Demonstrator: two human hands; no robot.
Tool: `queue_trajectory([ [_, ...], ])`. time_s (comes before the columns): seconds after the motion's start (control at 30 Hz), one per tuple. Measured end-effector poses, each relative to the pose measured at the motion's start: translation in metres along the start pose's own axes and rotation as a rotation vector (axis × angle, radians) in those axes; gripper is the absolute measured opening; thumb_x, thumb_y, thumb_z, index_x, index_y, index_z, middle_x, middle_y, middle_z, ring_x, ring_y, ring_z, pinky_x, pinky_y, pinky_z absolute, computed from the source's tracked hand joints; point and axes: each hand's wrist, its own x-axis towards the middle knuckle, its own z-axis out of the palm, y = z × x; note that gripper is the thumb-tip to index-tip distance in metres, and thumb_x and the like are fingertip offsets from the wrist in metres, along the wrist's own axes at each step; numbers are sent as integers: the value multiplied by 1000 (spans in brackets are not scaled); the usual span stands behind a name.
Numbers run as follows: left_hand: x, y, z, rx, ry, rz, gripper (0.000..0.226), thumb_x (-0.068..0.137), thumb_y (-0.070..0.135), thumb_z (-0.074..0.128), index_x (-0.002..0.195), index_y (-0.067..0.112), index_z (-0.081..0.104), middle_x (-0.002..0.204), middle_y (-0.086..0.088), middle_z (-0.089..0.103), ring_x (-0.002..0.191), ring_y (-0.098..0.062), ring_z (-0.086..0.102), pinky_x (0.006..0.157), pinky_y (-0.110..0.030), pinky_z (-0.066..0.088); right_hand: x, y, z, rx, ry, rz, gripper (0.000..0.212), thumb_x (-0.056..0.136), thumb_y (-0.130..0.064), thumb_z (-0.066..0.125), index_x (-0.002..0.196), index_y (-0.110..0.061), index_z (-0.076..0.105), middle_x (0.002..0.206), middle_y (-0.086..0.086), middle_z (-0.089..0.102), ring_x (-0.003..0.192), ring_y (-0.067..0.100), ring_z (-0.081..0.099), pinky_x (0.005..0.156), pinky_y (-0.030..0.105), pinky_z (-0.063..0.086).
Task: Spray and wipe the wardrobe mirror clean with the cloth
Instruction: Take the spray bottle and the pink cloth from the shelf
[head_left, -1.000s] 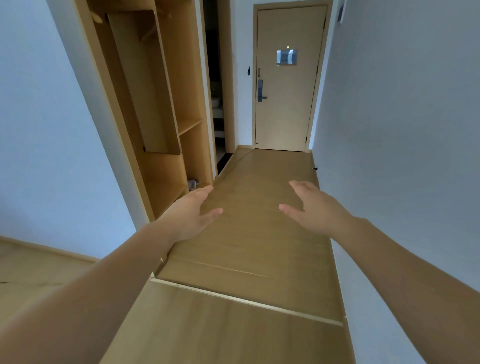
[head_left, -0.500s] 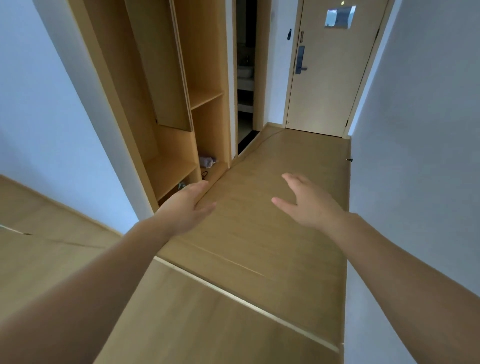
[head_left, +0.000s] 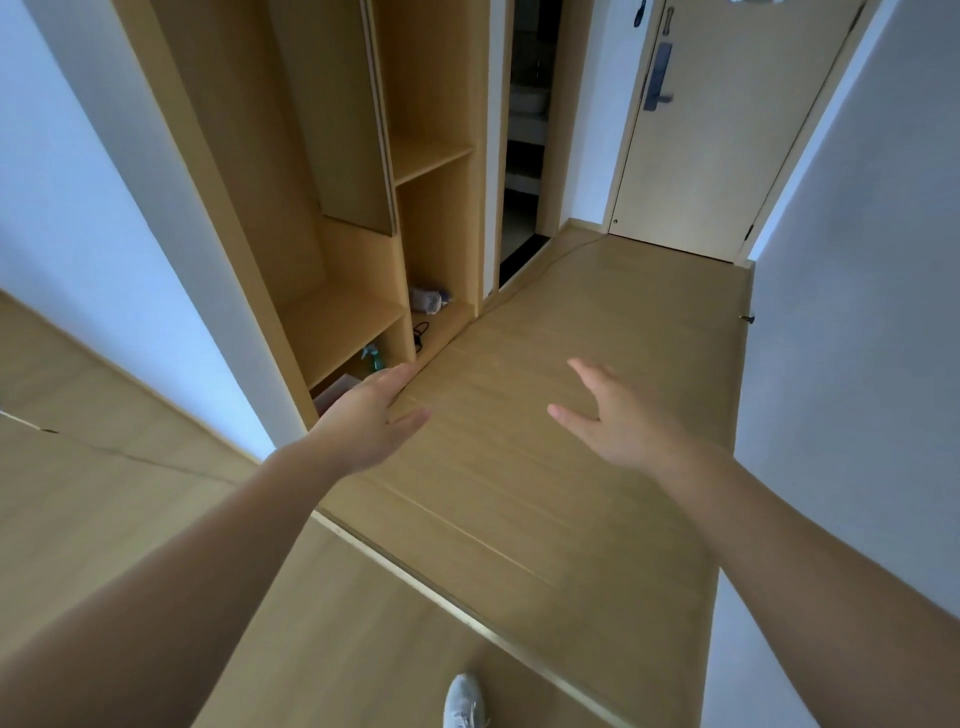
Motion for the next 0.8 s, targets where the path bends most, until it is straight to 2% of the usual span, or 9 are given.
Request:
queue_trajectory([
  [0.27,120,-21,-20,29,-42,1,62,94,45,51,148,26,26,147,2,39,129,-18,44,104,-34,42,142,0,-2,-7,-27,-55,74,94,-53,49,154,-20,19,160,1,19,146,18,21,117,37,23],
  [0.37,157,-31,-28,28,-46,-20,63,94,44,52,149,25,25,148,0,39,130,-20,43,108,-39,40,188,1,0,6,-35,-75,74,94,-52,49,154,-19,20,160,2,19,147,18,19,118,39,22],
  [0.57,215,-48,-34,36,-36,-69,67,92,54,50,148,26,26,146,2,42,125,-17,49,103,-35,43,265,5,-1,-24,-65,-124,74,95,-52,47,154,-21,17,161,-1,18,148,16,16,119,39,20],
  [0.63,233,-52,-36,29,-38,-86,75,84,68,45,147,32,27,139,2,49,116,-17,54,100,-40,48,292,9,1,-43,-73,-159,75,94,-55,46,154,-21,16,161,-1,18,147,16,16,119,40,22],
  [0.7,255,-58,-36,9,-45,-110,84,74,81,36,145,36,27,134,3,51,115,-19,55,97,-45,50,322,15,3,-60,-83,-194,76,93,-58,44,154,-22,16,161,-1,19,147,17,18,118,41,24],
  [0.8,287,-57,-31,22,-18,-160,71,82,70,44,144,38,27,136,6,50,117,-18,53,96,-44,51,368,26,2,-83,-108,-254,76,93,-59,43,154,-24,15,161,-2,18,147,17,20,117,40,26],
])
